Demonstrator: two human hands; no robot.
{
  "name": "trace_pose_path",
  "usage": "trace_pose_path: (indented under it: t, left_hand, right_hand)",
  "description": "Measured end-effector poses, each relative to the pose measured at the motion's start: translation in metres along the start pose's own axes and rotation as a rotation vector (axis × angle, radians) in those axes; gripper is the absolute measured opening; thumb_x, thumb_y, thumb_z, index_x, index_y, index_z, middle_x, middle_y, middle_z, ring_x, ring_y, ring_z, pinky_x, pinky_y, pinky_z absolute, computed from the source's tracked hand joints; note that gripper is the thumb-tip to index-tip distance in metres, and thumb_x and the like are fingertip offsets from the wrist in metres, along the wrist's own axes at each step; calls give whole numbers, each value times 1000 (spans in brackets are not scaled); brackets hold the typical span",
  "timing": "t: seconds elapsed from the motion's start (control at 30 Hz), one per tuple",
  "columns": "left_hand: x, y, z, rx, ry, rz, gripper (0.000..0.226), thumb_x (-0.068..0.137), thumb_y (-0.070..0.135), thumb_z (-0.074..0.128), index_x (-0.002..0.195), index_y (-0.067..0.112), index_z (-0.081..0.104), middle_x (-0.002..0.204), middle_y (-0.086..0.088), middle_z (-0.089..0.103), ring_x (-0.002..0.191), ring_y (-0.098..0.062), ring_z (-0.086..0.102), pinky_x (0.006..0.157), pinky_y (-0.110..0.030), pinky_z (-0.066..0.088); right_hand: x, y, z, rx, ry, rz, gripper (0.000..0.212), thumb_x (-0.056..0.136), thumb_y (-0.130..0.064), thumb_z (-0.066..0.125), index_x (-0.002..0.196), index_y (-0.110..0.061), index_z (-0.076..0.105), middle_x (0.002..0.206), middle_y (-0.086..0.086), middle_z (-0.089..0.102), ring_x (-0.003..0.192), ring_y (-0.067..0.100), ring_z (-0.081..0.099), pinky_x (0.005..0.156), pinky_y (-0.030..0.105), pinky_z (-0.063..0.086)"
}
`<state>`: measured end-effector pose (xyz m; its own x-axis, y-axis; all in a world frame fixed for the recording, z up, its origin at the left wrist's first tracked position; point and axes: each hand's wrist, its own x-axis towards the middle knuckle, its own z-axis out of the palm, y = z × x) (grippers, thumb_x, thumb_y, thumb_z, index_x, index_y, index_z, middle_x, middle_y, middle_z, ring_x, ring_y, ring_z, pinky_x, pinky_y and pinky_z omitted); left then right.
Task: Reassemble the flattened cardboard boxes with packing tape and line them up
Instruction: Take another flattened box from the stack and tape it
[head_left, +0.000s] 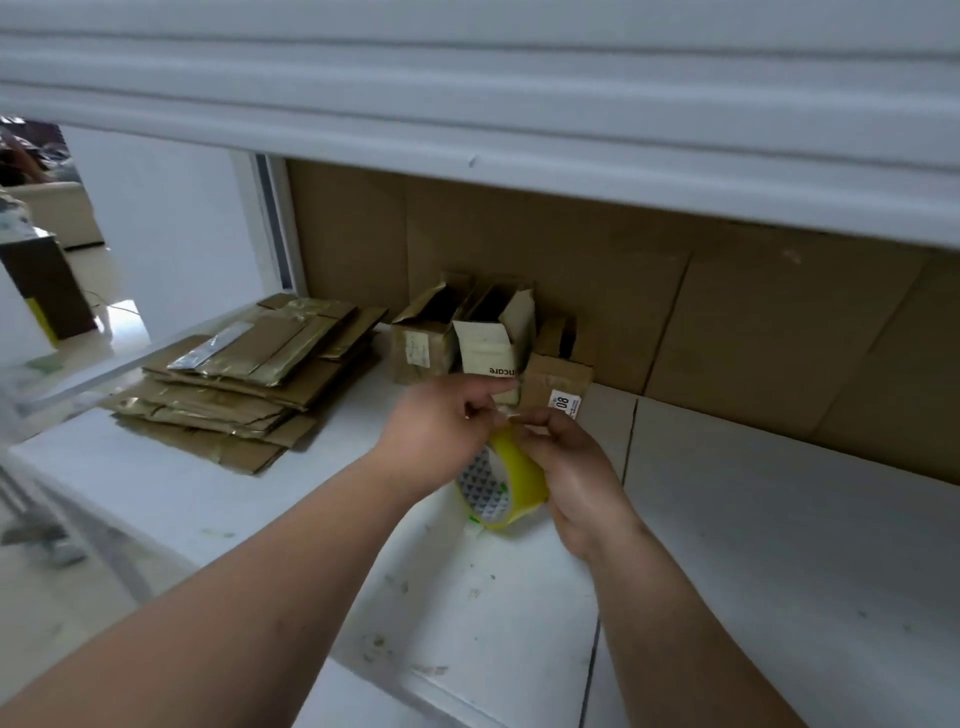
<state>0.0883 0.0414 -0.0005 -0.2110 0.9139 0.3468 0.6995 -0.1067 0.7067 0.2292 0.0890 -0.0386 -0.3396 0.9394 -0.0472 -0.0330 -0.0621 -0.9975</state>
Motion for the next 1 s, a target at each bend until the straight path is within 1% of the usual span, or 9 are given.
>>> trace_pose_path:
  t: [0.17,0.27,0.4,0.47,0.6,0.67,0.77,0.87,1.0]
  left_hand:
    - [-19,-11,-29,205,110,55,33,89,25,70,121,33,71,93,11,74,95,-11,67,83,-31,52]
    - [-23,-20,-50,273,92,22,31,92,28,66,121,38,69,97,10,75,100,-13,65,84,-32,52]
    - [-23,-60,-94,249,154,-133,32,98,28,54,127,32,65,108,5,73,95,-21,66,80,-29,52]
    - [-21,-93,-123,232,151,-219,38,98,26,50,134,31,59,116,6,71,93,-21,66,81,-31,54]
    - [-23,-155,-167,403,66,-301,40,98,26,48,138,25,53,131,-4,62,120,-28,55,93,-37,50]
    - [-24,-177,-182,561,-15,-308,47,98,31,49,144,27,45,143,-4,50,133,-29,40,105,-44,41]
    - [-19,-206,-200,793,-98,-248,57,98,39,45,152,32,28,160,1,28,148,-28,16,121,-51,11]
    - [-3,-224,-213,908,-137,-191,60,98,42,42,154,36,21,164,0,17,152,-27,5,119,-57,-5]
    - [26,-243,-218,1005,-236,-150,57,101,49,33,155,38,18,166,0,10,153,-27,0,118,-59,-9]
  right_hand:
    - [-14,-3,32,-105,73,-101,18,90,-20,70,75,-30,66,86,7,64,80,22,61,70,32,45]
    - [-19,-4,56,-179,121,-133,20,91,-20,67,74,-29,64,83,6,65,76,22,60,67,30,45]
    - [-20,-8,82,-194,310,-168,17,96,-20,61,79,-19,58,78,3,62,66,14,58,55,22,39]
    - [-19,-8,99,-188,382,-179,12,98,-18,57,86,-16,57,76,3,60,52,2,56,44,15,38]
    - [-12,2,146,-348,407,-211,10,99,-23,55,90,-20,57,78,-4,58,67,12,53,46,9,33]
    - [-8,9,170,-379,408,-222,11,98,-23,56,87,-22,58,75,-6,57,69,14,52,51,11,34]
    - [-3,16,196,-435,419,-221,12,97,-23,56,86,-23,57,73,-7,55,69,14,51,57,28,37]
    - [4,15,211,-520,434,-231,8,98,-24,55,90,-24,58,74,-9,55,72,18,53,61,29,36]
    - [15,16,221,-635,406,-241,6,97,-22,55,93,-22,59,80,-7,59,80,20,55,67,32,42]
